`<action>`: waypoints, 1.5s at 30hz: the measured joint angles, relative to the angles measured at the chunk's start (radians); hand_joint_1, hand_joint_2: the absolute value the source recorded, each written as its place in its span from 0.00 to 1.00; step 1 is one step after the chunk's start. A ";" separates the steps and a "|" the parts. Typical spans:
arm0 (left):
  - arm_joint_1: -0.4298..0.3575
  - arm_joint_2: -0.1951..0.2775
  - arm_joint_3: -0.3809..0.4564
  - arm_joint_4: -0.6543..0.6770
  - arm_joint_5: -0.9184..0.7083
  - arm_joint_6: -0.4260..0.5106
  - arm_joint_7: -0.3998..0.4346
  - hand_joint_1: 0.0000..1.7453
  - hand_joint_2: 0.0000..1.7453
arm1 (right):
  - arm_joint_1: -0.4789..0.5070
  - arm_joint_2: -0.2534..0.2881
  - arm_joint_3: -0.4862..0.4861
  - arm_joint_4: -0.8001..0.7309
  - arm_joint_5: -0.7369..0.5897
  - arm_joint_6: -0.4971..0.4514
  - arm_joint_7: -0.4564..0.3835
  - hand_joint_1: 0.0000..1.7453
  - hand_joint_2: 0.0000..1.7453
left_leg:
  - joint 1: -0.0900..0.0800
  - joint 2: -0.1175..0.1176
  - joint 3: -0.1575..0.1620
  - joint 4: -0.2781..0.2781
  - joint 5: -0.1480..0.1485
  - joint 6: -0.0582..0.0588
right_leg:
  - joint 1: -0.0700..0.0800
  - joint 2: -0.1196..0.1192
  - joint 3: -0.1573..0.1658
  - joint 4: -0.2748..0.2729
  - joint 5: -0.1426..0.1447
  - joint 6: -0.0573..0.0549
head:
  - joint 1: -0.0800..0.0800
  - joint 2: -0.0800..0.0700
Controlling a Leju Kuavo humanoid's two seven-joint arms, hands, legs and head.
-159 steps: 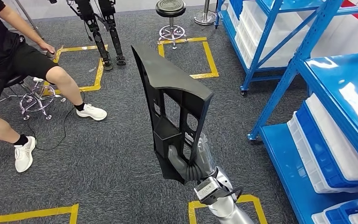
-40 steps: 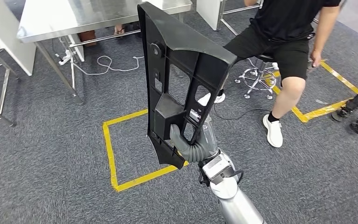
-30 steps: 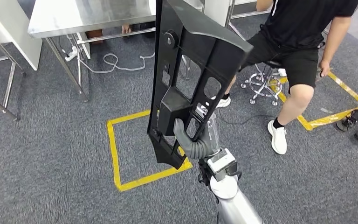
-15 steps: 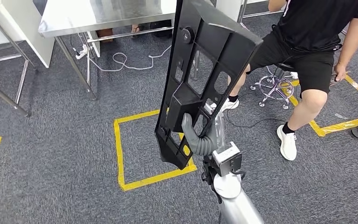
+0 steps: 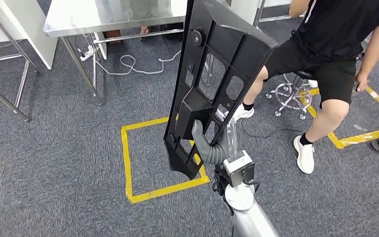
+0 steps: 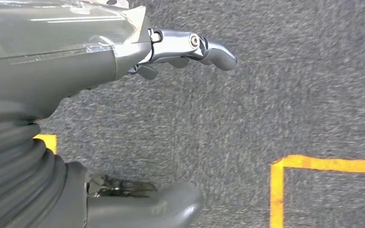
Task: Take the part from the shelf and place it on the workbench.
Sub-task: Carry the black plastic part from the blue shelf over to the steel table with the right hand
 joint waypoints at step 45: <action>0.002 -0.006 0.003 -0.001 -0.003 0.002 -0.011 0.00 1.00 | 0.014 -0.023 0.002 -0.002 -0.010 -0.003 -0.014 1.00 1.00 | 0.001 -0.010 0.023 0.037 -0.067 -0.036 | -0.008 0.007 -0.006 -0.062 0.063 -0.017 | 0.001 0.000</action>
